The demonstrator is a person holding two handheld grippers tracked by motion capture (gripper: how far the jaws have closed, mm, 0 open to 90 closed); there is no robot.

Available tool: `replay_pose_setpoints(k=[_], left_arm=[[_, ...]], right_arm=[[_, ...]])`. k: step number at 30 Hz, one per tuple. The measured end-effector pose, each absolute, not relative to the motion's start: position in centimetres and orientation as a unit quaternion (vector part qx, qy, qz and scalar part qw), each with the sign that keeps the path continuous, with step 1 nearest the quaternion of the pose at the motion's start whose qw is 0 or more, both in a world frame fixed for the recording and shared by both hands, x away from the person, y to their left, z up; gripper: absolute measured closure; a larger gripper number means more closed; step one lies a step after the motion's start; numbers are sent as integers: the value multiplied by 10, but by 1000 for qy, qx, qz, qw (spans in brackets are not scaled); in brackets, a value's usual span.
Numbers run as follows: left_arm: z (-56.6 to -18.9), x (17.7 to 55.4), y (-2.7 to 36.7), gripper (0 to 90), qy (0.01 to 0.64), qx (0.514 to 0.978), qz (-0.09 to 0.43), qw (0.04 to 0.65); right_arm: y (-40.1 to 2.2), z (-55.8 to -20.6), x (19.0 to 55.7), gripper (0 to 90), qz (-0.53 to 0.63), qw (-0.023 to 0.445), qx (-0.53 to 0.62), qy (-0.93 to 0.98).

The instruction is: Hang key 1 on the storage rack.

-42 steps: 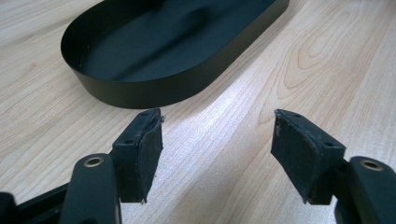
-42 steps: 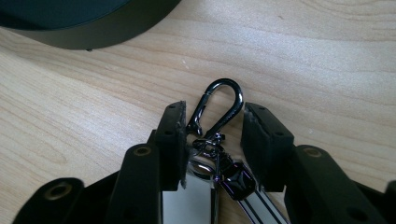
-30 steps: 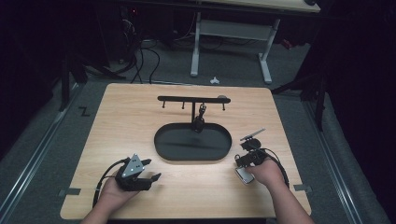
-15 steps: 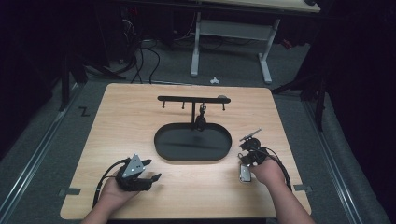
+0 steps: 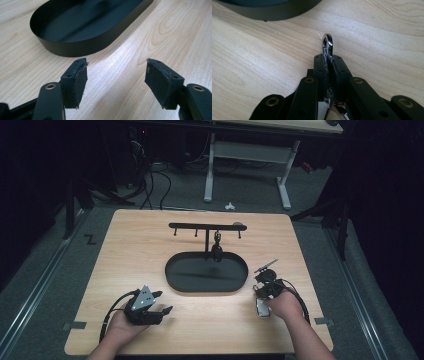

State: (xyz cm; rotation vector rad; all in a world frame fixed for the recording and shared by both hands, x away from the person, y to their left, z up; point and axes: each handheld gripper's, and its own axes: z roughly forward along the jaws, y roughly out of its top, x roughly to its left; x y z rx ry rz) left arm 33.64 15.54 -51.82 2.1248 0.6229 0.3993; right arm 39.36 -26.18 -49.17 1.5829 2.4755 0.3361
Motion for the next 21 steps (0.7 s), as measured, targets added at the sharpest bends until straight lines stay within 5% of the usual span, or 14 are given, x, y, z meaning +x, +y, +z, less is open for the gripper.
replay_pose_setpoints(k=[21], left_arm=[[-516, 337, 158, 340, 262, 845, 168, 435]], right_arm=[[-274, -458, 391, 843, 153, 80, 528, 832]])
